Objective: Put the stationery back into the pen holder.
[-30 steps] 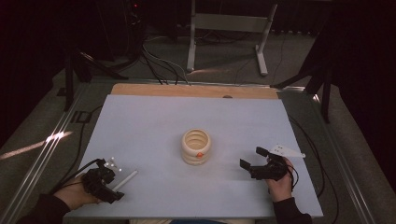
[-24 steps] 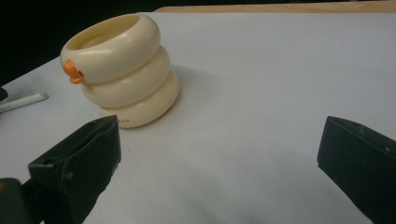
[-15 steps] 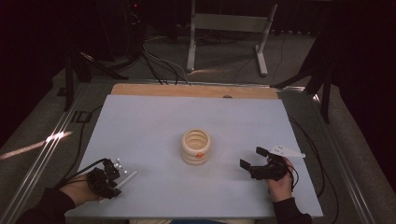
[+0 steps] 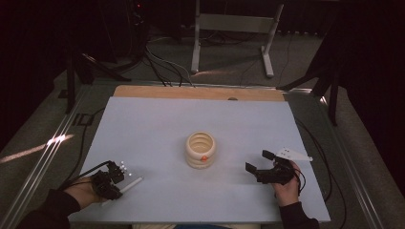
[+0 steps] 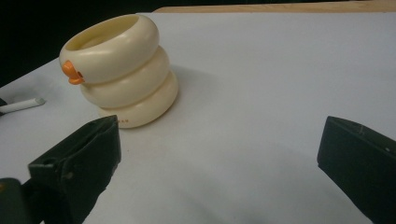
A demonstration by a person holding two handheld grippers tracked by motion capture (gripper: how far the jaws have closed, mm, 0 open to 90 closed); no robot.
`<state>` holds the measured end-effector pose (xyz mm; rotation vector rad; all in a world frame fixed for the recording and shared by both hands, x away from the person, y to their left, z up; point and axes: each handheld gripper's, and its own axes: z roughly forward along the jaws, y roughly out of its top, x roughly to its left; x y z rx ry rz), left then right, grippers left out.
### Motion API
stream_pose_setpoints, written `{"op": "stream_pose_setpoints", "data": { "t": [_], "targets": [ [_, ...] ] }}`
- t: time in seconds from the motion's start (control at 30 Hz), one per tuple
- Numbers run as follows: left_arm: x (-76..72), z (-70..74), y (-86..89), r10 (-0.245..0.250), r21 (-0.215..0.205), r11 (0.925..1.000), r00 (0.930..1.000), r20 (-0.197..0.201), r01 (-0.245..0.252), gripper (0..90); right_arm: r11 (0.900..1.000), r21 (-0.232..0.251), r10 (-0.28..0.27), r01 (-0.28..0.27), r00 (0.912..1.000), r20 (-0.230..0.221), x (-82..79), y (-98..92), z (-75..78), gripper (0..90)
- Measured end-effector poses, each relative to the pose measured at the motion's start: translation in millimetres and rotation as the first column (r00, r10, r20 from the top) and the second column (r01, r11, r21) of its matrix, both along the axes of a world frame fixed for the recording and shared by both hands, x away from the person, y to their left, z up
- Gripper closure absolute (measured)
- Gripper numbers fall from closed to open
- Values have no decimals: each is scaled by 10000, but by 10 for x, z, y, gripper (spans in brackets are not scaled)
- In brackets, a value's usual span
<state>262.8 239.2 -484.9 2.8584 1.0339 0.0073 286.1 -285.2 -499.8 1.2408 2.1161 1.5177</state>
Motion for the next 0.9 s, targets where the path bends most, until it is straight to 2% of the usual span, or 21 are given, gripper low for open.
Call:
{"op": "stream_pose_setpoints", "data": {
  "t": [0.07,0.13,0.17,0.23,0.3,0.57,0.7,0.73,0.83,0.9],
  "targets": [
    [5,24,27,79,-191,9998,9997,252,-74,799,10000,8,-13,13,10000,10,0,-3,1,0],
    [19,74,68,340,-671,9973,9982,504,-306,800,10000,1,-23,23,10000,6,0,-4,0,0],
    [23,92,80,379,-742,9967,9972,638,-331,800,10000,2,-22,22,10000,-14,1,-3,-1,0],
    [28,136,110,541,-1231,9914,9956,761,-445,800,10000,15,-10,10,10000,-13,1,0,-1,0],
    [39,164,132,705,-1480,9873,9943,801,-581,800,10000,16,2,-2,10000,-13,2,2,-1,0],
    [72,211,135,828,-2304,9714,9911,1040,-570,800,10000,57,2,-2,10000,7,0,-1,1,0],
    [97,236,111,909,-2543,9654,9884,1217,-575,800,10000,61,-4,4,10000,18,-2,-2,4,0],
    [108,249,103,896,-2706,9612,9881,1252,-529,800,10000,59,-4,4,10000,21,-2,-2,4,0],
    [131,273,66,883,-2887,9564,9856,1442,-435,800,10000,61,-4,4,10000,12,1,-2,1,0],
    [149,286,34,940,-3103,9497,9835,1548,-419,800,10000,61,14,-14,10000,22,0,-1,3,0]
  ]
}}
